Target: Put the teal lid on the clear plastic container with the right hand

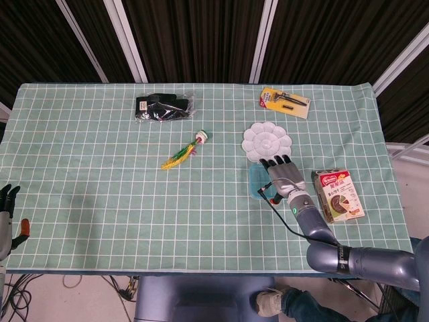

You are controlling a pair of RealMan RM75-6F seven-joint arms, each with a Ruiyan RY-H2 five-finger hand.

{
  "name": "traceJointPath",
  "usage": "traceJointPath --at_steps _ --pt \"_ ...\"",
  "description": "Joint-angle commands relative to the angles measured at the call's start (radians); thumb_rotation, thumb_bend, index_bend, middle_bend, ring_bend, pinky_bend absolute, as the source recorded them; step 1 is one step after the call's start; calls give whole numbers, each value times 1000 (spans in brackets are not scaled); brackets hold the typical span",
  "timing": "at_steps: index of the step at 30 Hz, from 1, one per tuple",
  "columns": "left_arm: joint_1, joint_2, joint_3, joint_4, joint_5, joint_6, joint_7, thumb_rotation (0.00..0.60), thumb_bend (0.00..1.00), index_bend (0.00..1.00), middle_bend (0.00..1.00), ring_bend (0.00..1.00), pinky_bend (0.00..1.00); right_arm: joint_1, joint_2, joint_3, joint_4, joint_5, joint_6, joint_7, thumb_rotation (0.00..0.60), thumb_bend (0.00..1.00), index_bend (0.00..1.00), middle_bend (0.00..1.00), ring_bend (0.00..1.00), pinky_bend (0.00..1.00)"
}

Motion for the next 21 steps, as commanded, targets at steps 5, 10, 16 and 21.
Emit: traceJointPath --at_steps 5,10,16,21 --pt "0 0 0 0 1 0 0 600 525 62 0 0 0 5 4 -4 -5 11 0 -10 600 239 0 169 0 0" --pt "0 0 0 0 0 0 -1 600 525 62 0 0 0 10 6 -8 -11 24 1 -21 600 239 0 120 0 0" --pt "0 0 0 0 1 0 -2 600 526 61 0 0 0 17 13 -9 -24 39 1 -29 600 238 0 89 0 0" --pt "0 -1 1 2 2 1 -3 600 525 61 0 0 0 21 18 -10 -33 49 8 -34 600 239 0 73 0 0"
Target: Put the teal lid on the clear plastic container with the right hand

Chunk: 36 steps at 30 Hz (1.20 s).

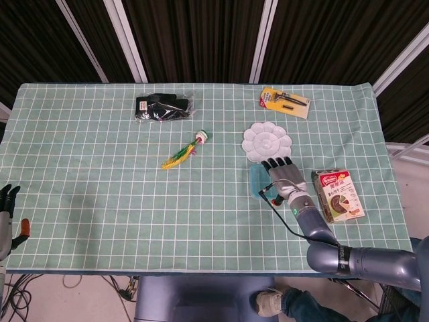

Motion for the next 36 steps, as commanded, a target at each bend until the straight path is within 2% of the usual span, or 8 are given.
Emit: traceJointPath --at_steps 1,11,12,14,19,23,27,36 --pt "0 -1 0 1 0 0 0 600 525 61 0 0 0 1 4 0 -5 5 4 -1 600 239 0 70 0 0" --pt "0 -1 2 1 3 0 0 600 525 61 0 0 0 -17 82 23 -93 -15 67 25 600 238 13 58 0 0" --pt "0 -1 3 1 4 0 1 600 525 61 0 0 0 -24 92 26 -104 -30 74 34 600 241 47 58 0 0" --pt "0 -1 3 0 4 -1 1 600 525 61 0 0 0 -60 110 39 -126 -126 106 88 600 270 131 59 0 0" --pt "-2 -3 5 -5 0 -7 9 600 525 61 0 0 0 -152 112 28 -109 -339 138 216 600 424 356 59 0 0" --pt "-3 -4 5 -6 1 -6 10 600 525 61 0 0 0 -196 94 25 -64 -433 145 281 600 516 395 59 0 0" --pt "-3 -5 5 -5 -1 -7 12 600 525 61 0 0 0 -210 81 33 -39 -457 135 297 600 524 433 59 0 0" --pt "-3 -2 4 -6 -6 -9 9 600 525 61 0 0 0 -218 59 48 -16 -430 115 264 600 521 518 59 0 0"
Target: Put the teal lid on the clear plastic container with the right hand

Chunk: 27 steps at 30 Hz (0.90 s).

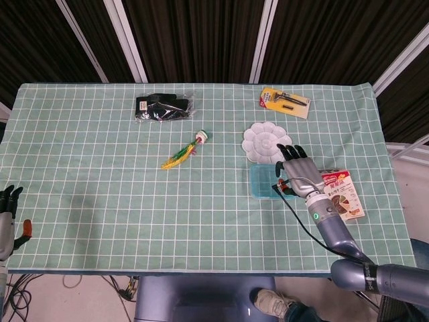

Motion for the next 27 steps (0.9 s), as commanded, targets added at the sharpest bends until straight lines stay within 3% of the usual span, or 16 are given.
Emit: traceJointPath --at_steps 1,14,27 --pt "0 0 0 0 0 0 0 600 525 61 0 0 0 0 -7 5 8 14 -8 -13 600 521 526 59 0 0" --pt "-2 1 0 -1 -3 -3 1 600 525 61 0 0 0 -7 -28 11 29 38 -23 -53 600 522 616 59 0 0" --pt "-3 1 1 -3 -4 -4 3 600 525 61 0 0 0 -31 -8 -37 -8 62 -54 -106 600 522 617 51 0 0"
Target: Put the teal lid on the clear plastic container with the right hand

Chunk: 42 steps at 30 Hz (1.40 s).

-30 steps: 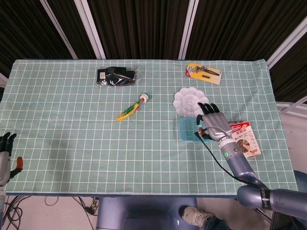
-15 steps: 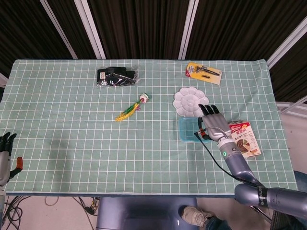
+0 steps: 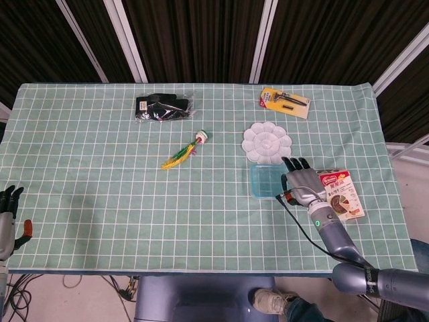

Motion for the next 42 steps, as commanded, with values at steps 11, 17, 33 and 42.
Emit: traceJointPath --at_steps 11,17,33,42 --pt "0 0 -1 1 -2 1 -1 600 525 60 0 0 0 -9 -27 -14 41 13 -34 -8 600 522 617 50 0 0" --pt "0 0 -2 2 -3 2 -2 600 525 61 0 0 0 -9 -43 -7 69 21 -45 -4 600 521 617 50 0 0" --pt "0 1 0 0 -4 1 0 600 525 60 0 0 0 -22 -58 -7 91 8 -58 11 600 522 617 50 0 0" --pt "0 2 -1 1 -5 2 -2 600 525 61 0 0 0 -5 -55 55 105 18 -32 22 600 522 617 32 0 0"
